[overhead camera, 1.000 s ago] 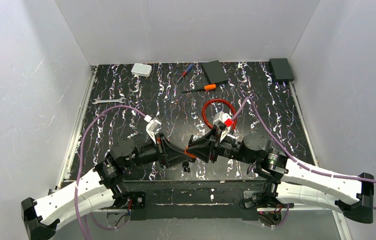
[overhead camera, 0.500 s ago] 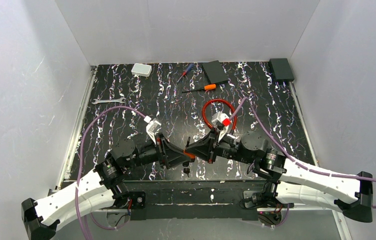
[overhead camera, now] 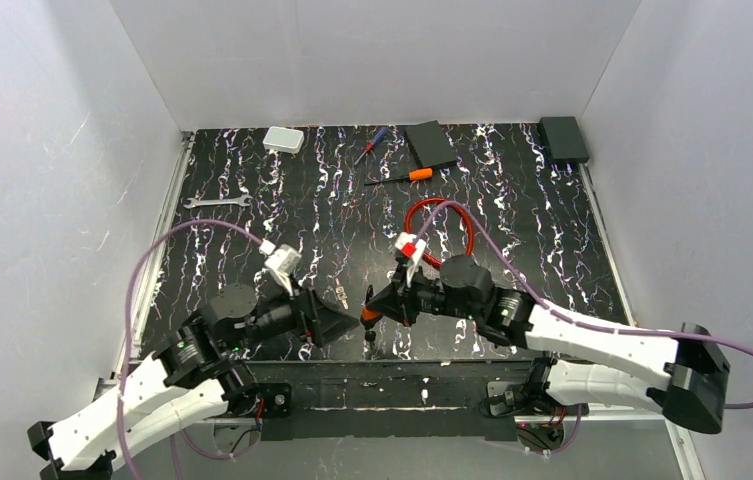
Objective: Unlock with the key
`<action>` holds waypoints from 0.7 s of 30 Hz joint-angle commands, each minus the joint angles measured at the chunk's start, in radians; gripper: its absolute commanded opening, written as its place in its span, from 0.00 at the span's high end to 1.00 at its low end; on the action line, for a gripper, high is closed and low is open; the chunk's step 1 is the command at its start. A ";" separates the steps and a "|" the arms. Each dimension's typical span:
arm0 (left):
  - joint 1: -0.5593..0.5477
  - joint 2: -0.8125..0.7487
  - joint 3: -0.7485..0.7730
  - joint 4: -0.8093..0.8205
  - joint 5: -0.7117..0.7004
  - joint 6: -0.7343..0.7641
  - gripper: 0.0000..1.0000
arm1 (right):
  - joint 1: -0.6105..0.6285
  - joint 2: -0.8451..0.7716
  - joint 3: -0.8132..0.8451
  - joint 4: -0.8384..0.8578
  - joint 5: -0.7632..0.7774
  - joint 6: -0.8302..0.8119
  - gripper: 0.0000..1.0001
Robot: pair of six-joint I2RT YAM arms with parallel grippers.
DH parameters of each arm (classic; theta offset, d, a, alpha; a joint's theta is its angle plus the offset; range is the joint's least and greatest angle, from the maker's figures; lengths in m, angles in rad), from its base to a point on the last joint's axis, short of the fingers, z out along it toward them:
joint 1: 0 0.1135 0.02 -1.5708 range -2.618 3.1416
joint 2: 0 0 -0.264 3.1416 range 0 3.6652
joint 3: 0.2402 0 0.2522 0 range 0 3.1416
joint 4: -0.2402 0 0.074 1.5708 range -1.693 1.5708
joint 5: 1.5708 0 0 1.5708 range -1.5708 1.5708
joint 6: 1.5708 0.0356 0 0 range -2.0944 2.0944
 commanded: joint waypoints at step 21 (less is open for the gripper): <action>0.001 0.069 0.336 -0.562 -0.601 0.332 0.19 | -0.312 0.921 0.480 0.118 -0.565 -0.033 0.99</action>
